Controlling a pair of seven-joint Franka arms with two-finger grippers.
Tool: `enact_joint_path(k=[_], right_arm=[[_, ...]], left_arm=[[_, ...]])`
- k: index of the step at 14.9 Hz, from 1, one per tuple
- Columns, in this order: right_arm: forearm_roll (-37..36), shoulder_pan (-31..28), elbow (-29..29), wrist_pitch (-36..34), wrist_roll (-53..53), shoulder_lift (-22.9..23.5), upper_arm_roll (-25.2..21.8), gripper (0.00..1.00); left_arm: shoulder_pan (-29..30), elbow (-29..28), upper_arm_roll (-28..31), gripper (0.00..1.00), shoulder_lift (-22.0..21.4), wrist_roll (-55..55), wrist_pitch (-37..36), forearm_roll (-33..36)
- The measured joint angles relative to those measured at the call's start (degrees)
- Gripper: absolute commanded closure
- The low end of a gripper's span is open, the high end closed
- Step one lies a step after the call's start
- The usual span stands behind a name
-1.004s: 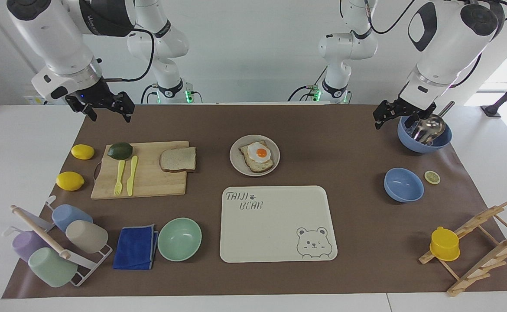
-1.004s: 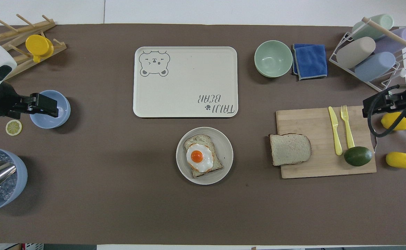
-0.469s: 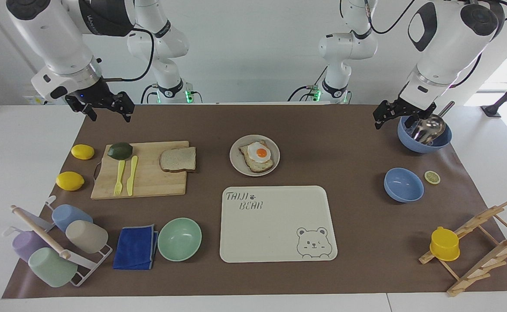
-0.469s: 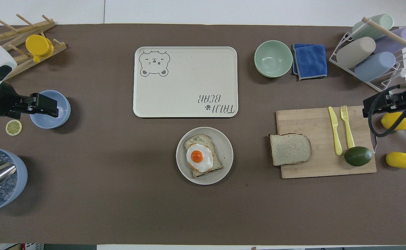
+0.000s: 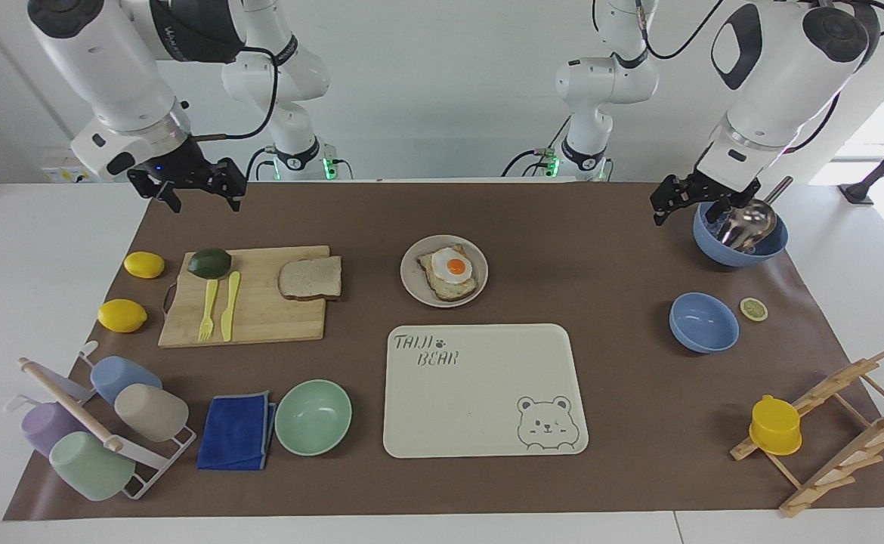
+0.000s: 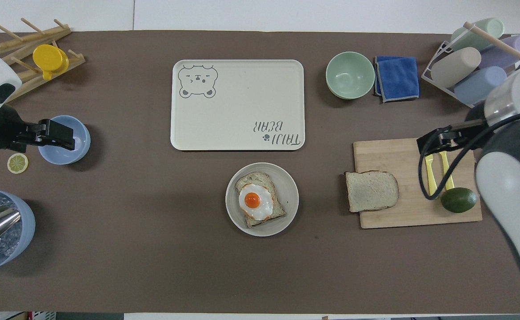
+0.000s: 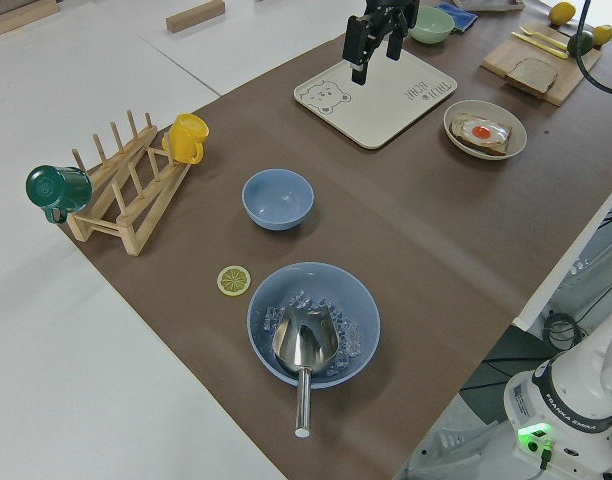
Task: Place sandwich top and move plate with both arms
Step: 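Grasp the bread slice on the cutting board with the right gripper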
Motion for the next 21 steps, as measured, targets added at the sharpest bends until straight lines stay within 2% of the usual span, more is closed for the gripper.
enact_joint_path(k=[4, 7, 10, 13, 18, 21], right_arm=[[-2.72, 9.13, -10.80, 12.59, 8.39, 2.54, 0.32, 0.00], [-4.27, 12.86, -15.79, 19.28, 14.46, 5.71, 0.32, 0.00], [-10.11, 15.67, -19.54, 20.46, 21.64, 7.56, 0.33, 0.00], [-12.92, 18.06, -21.10, 20.61, 26.18, 10.26, 0.34, 0.00], [-20.21, 18.05, -23.90, 23.32, 27.11, 13.00, 0.03, 0.00], [-20.81, 17.81, -24.53, 23.58, 27.11, 13.09, -0.27, 0.02]], left_arm=[[0.00, 0.00, 0.00, 0.00, 0.00, 0.00, 0.00, 0.00], [0.00, 0.00, 0.00, 0.00, 0.00, 0.00, 0.00, 0.00], [0.00, 0.00, 0.00, 0.00, 0.00, 0.00, 0.00, 0.00], [0.00, 0.00, 0.00, 0.00, 0.00, 0.00, 0.00, 0.00], [0.00, 0.00, 0.00, 0.00, 0.00, 0.00, 0.00, 0.00], [0.00, 0.00, 0.00, 0.00, 0.00, 0.00, 0.00, 0.00]])
